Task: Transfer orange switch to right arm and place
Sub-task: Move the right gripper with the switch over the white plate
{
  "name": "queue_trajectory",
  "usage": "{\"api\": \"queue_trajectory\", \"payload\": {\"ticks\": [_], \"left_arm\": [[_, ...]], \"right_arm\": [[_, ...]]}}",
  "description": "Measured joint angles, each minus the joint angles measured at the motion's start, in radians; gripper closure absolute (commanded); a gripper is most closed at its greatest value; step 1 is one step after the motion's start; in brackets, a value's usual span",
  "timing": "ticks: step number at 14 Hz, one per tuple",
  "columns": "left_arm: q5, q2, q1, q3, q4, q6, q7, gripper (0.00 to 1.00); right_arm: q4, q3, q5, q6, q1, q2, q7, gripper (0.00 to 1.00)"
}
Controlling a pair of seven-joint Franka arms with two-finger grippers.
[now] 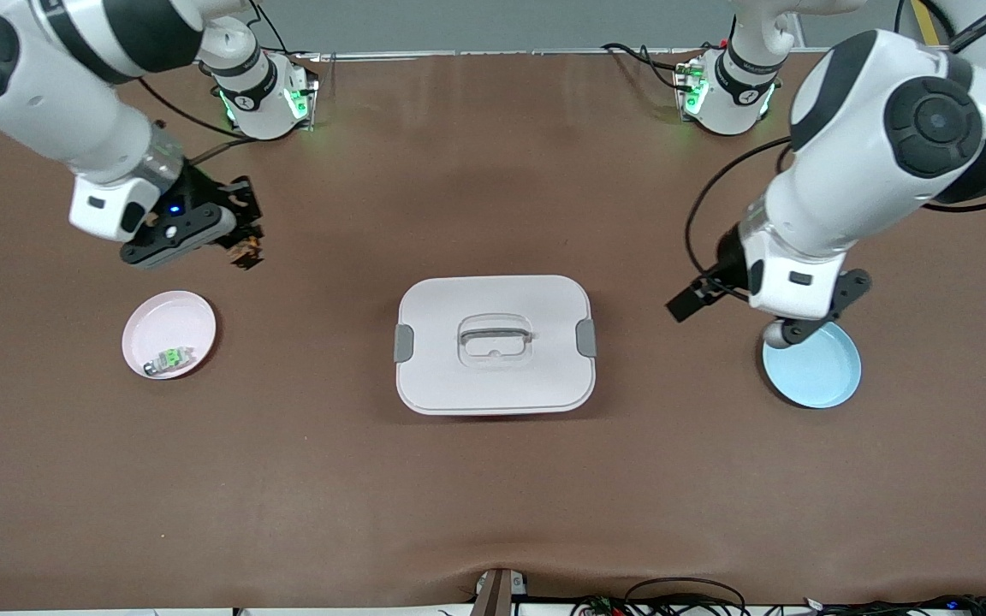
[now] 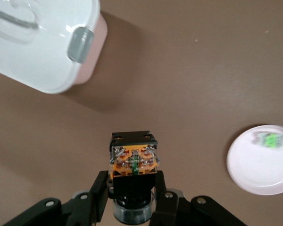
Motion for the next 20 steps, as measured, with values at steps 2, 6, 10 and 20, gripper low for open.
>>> {"api": "queue_trajectory", "payload": {"ticks": [2, 6, 10, 20], "left_arm": [[0.077, -0.009, 0.031, 0.0, 0.0, -0.033, 0.089, 0.0], [0.2, -0.034, 0.092, 0.001, 0.0, -0.065, 0.311, 0.0], [0.202, -0.086, 0.155, 0.001, 0.001, -0.137, 0.467, 0.0], [0.084, -0.272, 0.164, 0.147, -0.108, -0.158, 0.834, 0.0]], "right_arm": [[-0.005, -0.001, -0.077, -0.002, -0.055, 0.0, -0.145, 0.82], [-0.046, 0.0, -0.188, 0.003, -0.128, 0.003, -0.359, 0.82], [-0.144, 0.0, -0.241, 0.142, -0.199, 0.008, -0.549, 0.82], [-0.38, 0.001, -0.31, 0.668, -0.413, 0.114, -1.123, 0.9]]}}
